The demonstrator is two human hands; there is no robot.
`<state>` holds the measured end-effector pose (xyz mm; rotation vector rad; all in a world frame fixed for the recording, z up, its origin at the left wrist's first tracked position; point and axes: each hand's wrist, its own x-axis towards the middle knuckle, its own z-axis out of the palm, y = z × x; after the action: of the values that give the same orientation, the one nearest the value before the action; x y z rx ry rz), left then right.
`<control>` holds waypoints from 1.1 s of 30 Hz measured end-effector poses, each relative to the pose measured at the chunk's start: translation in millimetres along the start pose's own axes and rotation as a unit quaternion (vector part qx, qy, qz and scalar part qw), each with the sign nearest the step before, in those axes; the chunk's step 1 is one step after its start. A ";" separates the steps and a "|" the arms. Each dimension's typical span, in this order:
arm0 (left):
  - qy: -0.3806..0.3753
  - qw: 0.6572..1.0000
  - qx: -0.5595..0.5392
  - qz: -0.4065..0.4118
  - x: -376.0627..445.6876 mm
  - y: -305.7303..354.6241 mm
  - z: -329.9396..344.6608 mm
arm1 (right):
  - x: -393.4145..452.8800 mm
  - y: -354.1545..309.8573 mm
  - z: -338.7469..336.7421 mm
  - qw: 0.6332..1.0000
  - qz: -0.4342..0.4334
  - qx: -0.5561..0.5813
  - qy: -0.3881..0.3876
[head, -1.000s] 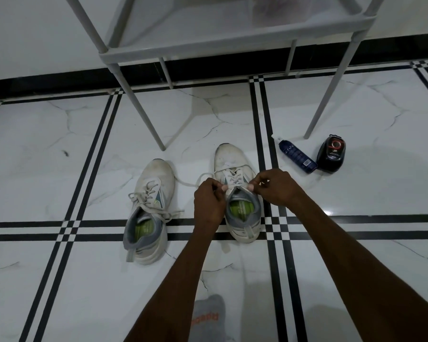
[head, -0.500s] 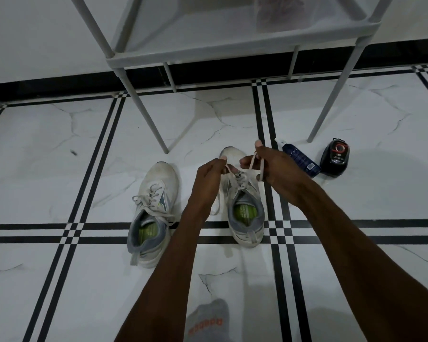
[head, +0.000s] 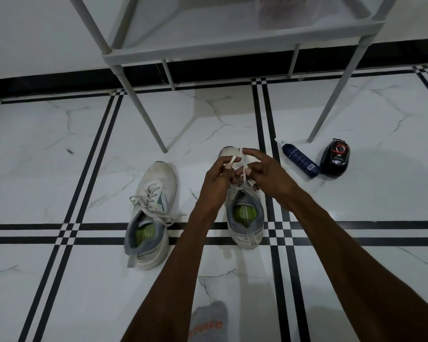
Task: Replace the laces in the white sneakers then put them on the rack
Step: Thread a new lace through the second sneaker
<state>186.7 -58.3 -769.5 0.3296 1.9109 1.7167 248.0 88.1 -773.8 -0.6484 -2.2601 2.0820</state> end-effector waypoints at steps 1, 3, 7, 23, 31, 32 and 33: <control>-0.006 1.000 0.013 0.010 0.3 -1.3 -1.0 | 0.1 0.6 -0.4 1.000 0.001 0.004 0.012; -0.015 0.999 0.036 0.024 1.5 -3.4 -4.6 | -0.2 0.1 0.3 0.998 0.017 0.038 0.043; -0.027 0.995 0.084 0.055 4.4 -7.5 -8.4 | -0.2 1.6 3.8 0.985 0.073 0.120 0.097; 0.047 0.993 0.099 0.049 10.8 -22.4 -8.3 | 2.9 5.2 8.2 0.992 0.038 0.047 0.114; 0.048 0.997 0.038 0.053 11.6 -28.1 -9.7 | 6.4 -1.7 9.6 0.996 0.070 0.048 -0.036; 0.046 0.997 0.036 0.054 11.9 -28.4 -9.8 | 5.9 -1.9 10.7 0.994 0.071 0.071 -0.035; 0.044 0.997 0.037 0.055 12.0 -28.1 -9.9 | 4.9 -2.0 12.2 0.993 0.074 0.091 -0.026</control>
<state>176.3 -64.7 -799.2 0.4000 2.0568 1.7608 239.6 77.9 -774.7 -0.7806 -2.0726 2.3635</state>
